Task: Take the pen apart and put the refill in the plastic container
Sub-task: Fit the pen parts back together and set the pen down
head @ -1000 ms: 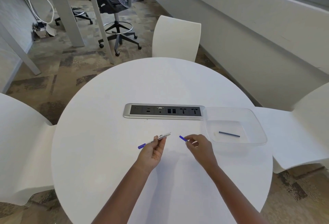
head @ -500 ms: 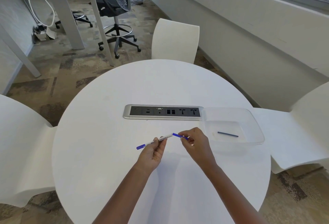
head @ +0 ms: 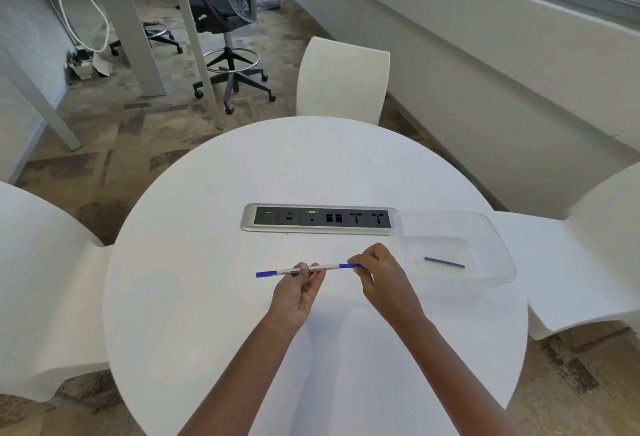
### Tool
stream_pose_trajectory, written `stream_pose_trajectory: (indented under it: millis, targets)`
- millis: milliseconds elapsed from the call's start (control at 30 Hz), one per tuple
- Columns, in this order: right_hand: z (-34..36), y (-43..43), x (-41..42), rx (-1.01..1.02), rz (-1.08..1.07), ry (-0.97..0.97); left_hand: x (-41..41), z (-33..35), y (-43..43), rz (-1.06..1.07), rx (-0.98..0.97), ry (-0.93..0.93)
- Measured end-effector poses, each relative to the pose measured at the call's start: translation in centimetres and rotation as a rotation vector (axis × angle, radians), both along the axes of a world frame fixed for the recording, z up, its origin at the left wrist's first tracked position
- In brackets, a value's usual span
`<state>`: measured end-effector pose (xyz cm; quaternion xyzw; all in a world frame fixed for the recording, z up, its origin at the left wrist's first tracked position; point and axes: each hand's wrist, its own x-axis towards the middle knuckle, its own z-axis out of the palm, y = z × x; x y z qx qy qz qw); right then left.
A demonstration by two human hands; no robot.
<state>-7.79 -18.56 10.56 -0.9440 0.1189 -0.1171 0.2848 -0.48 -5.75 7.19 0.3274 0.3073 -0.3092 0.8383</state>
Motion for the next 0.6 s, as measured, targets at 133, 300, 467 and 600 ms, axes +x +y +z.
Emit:
stream_pose_trajectory:
  millis: [133,300,467,600]
  targets:
    - [-0.04,-0.25,0.31,0.118,-0.014,0.063,0.14,-0.2,0.09,-0.021,0.037,-0.072]
    - [0.02,-0.87,0.58,0.212,-0.016,0.176,0.25,-0.36,0.09,-0.057,0.092,-0.128]
    - [0.12,-0.79,0.32,0.137,0.02,0.088,0.18,-0.41,-0.01,-0.065,0.105,-0.118]
    - [0.13,-0.87,0.37,0.188,0.012,0.09,0.17,-0.36,-0.15,-0.066,0.106,-0.109]
